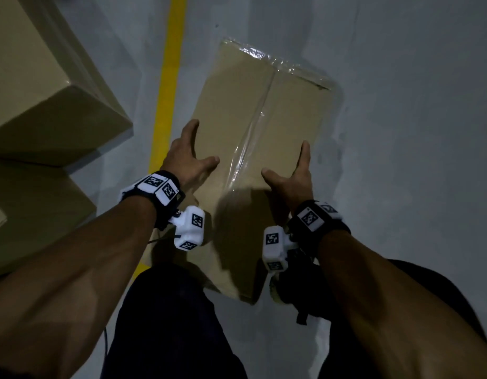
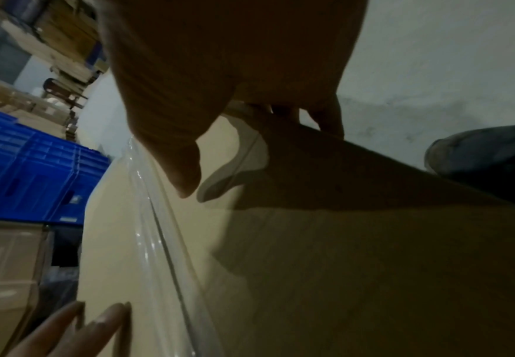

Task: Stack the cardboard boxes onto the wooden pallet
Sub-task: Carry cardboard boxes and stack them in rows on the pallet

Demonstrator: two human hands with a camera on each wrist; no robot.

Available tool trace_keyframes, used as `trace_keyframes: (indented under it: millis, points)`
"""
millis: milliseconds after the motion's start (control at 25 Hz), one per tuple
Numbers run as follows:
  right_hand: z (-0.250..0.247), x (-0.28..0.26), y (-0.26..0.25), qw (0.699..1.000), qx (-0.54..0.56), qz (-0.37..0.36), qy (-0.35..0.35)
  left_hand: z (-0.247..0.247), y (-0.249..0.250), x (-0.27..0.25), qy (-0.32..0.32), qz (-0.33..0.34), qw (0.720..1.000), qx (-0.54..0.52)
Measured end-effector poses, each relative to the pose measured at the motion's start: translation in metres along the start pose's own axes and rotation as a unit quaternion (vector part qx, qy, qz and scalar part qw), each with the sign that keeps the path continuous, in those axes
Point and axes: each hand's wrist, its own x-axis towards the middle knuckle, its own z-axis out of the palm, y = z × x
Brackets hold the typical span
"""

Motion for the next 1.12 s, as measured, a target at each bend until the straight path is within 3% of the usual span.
trace_keyframes:
  millis: [240, 480, 640, 880, 1120]
  points:
    - [0.002, -0.008, -0.008, 0.999, -0.019, -0.022, 0.014, -0.008, -0.003, -0.006, 0.013, 0.009, 0.999, -0.029]
    - [-0.010, -0.063, -0.056, 0.997, -0.033, -0.068, -0.001, -0.070, 0.023, -0.067, 0.049, 0.002, 0.997, -0.062]
    - [-0.024, -0.147, -0.115, 0.995, -0.022, -0.097, 0.002, -0.145, 0.059, -0.138, 0.077, 0.015, 0.994, -0.077]
    - [-0.050, -0.323, -0.208, 0.988, -0.017, -0.149, 0.028, -0.266, 0.116, -0.286, 0.131, 0.033, 0.987, -0.093]
    - [-0.060, -0.466, -0.250, 0.973, -0.041, -0.224, 0.029, -0.346, 0.134, -0.426, 0.193, 0.030, 0.976, -0.094]
